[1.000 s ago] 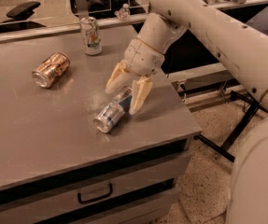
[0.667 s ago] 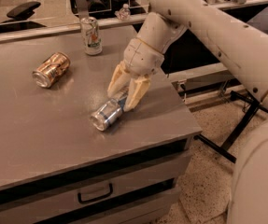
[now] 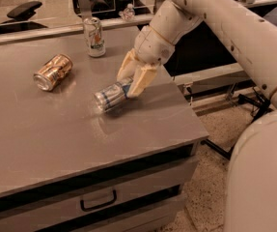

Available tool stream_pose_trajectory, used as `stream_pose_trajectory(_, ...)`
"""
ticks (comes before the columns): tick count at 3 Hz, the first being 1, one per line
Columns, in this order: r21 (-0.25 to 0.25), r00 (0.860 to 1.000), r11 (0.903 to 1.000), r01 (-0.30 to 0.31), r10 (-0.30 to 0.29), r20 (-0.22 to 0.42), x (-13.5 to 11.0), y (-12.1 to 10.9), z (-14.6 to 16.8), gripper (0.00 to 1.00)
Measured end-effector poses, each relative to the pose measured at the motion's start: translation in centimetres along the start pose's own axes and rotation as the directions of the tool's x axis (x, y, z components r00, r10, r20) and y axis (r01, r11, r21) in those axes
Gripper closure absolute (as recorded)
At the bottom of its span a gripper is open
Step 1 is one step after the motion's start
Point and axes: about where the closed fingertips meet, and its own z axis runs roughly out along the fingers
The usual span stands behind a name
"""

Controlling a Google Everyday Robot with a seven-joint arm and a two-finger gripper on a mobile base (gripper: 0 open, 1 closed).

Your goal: Move redbull can near orange can

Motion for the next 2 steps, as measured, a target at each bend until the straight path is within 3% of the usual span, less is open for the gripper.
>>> stream_pose_trajectory(1, 0.086, 0.983, 0.9817, -0.17, 0.175, -0.054, 2.5, -3.3, -1.5, 1.0)
stream_pose_trajectory(2, 0.175, 0.947, 0.9376, -0.3, 0.315, -0.066, 3.8, -7.4, -2.1, 1.0)
